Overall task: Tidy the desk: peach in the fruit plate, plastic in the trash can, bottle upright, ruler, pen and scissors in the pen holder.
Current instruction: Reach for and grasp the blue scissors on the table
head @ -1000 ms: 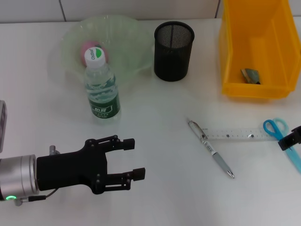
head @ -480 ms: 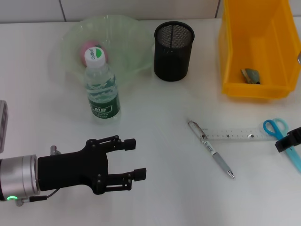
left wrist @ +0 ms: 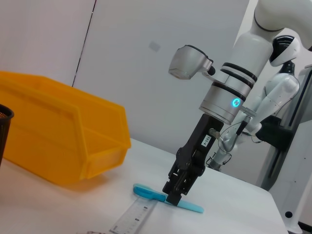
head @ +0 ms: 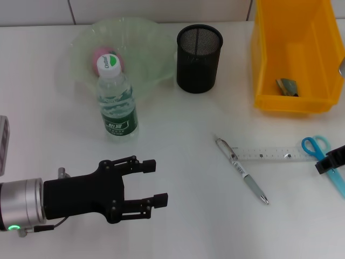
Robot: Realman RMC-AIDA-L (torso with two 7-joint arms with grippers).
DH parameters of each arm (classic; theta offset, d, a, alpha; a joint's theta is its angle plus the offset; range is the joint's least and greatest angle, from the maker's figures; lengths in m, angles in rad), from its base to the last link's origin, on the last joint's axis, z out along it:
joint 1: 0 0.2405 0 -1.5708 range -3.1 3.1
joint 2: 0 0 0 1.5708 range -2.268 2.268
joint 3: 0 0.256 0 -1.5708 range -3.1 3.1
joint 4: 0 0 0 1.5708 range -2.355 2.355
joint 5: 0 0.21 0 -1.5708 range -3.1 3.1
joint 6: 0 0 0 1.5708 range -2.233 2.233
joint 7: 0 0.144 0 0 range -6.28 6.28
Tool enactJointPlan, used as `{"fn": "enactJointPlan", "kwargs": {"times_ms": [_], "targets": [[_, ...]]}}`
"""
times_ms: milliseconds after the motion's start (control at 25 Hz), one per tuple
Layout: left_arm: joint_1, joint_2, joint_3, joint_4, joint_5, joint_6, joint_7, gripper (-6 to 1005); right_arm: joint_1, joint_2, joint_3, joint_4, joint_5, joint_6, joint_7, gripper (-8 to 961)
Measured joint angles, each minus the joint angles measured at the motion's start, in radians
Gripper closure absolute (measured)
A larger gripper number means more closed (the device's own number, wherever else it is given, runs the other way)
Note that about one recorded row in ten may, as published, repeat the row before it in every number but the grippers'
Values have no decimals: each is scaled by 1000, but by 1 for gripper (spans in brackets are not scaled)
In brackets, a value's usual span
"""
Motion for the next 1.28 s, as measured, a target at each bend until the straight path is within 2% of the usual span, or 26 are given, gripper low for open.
{"fn": "enactJointPlan", "kwargs": {"times_ms": [760,1280], "targets": [[3,-4,0,1,0,2,1,197,1,-1,-3,21,0,19,-13,597],[1,-7,0,1,2,2,1,197,2,-2,-16,38,0,33,-14,606]]}}
